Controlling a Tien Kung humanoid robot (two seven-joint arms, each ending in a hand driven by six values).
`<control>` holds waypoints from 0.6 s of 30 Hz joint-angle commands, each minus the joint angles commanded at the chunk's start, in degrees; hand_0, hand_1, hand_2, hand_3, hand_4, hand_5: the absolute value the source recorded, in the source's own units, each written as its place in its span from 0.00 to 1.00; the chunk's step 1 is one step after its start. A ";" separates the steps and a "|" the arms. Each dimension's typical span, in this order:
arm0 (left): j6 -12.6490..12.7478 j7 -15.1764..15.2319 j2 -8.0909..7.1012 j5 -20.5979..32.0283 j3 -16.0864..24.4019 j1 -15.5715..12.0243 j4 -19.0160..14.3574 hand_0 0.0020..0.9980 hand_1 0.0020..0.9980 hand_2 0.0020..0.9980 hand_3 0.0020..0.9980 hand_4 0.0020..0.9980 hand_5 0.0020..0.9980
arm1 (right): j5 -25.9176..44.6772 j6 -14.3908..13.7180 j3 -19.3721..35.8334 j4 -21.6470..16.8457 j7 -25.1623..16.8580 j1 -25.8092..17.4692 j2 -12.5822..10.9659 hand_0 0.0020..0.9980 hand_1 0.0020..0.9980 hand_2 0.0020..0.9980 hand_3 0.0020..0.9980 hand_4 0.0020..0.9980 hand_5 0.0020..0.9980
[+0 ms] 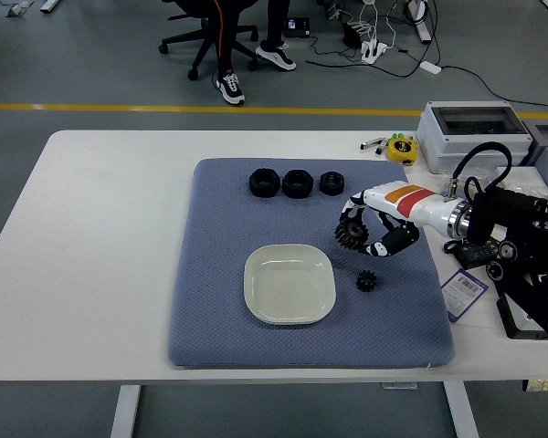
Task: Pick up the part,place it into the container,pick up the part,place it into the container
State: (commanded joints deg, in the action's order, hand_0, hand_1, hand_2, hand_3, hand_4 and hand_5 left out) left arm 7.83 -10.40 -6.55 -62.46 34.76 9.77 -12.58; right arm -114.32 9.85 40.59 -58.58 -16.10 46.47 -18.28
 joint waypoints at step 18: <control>-0.03 -0.14 -0.33 -0.36 0.30 0.24 0.02 0.71 0.67 0.64 0.55 0.63 0.57 | -8.82 6.19 -7.57 -5.03 2.26 4.22 5.43 0.08 0.17 0.37 0.52 0.78 0.30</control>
State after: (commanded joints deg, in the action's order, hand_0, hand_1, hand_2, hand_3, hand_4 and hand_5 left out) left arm 7.80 -10.54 -6.89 -62.82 35.06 10.00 -12.56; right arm -123.13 16.04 33.02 -63.60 -13.84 50.69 -12.85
